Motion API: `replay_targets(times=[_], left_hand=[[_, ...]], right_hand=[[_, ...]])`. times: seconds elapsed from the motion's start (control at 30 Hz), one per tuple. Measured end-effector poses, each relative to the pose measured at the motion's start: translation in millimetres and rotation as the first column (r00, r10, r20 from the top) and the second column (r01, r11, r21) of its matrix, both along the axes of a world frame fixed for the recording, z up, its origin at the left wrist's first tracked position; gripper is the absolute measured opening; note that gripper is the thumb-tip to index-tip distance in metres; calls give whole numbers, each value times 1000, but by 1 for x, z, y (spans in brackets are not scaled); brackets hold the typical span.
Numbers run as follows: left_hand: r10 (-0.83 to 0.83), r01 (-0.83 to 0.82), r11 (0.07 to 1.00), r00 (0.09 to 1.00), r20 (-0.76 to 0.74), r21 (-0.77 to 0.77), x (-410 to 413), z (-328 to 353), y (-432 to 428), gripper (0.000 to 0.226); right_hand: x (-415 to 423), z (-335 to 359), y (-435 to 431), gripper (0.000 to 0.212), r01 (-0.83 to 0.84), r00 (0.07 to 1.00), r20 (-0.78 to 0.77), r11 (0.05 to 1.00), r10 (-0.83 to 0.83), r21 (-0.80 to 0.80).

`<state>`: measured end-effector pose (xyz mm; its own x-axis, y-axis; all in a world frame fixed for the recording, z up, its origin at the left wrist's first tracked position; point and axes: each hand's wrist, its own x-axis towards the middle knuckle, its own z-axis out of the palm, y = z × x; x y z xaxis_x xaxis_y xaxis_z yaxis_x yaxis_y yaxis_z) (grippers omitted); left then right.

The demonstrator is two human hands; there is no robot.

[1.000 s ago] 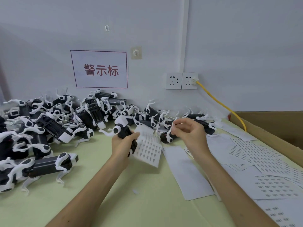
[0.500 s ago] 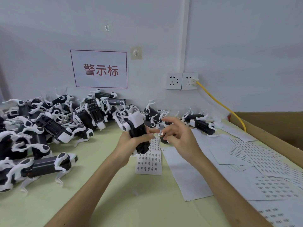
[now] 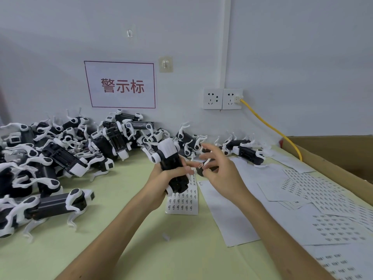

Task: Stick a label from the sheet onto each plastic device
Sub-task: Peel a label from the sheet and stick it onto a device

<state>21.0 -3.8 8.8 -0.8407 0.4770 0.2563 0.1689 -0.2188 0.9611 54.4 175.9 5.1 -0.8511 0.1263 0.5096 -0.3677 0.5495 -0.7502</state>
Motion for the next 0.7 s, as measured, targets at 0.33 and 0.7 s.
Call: replay_targets(times=[0.33, 0.7], left_hand=[[1, -1, 993, 1000, 0, 121, -2, -2, 1, 13], [-10, 11, 998, 1000, -11, 66, -1, -4, 2, 19]], right_hand=[[2, 4, -4, 24, -129, 897, 197, 661, 395, -739], [7, 6, -7, 33, -97, 908, 211, 673, 361, -734]])
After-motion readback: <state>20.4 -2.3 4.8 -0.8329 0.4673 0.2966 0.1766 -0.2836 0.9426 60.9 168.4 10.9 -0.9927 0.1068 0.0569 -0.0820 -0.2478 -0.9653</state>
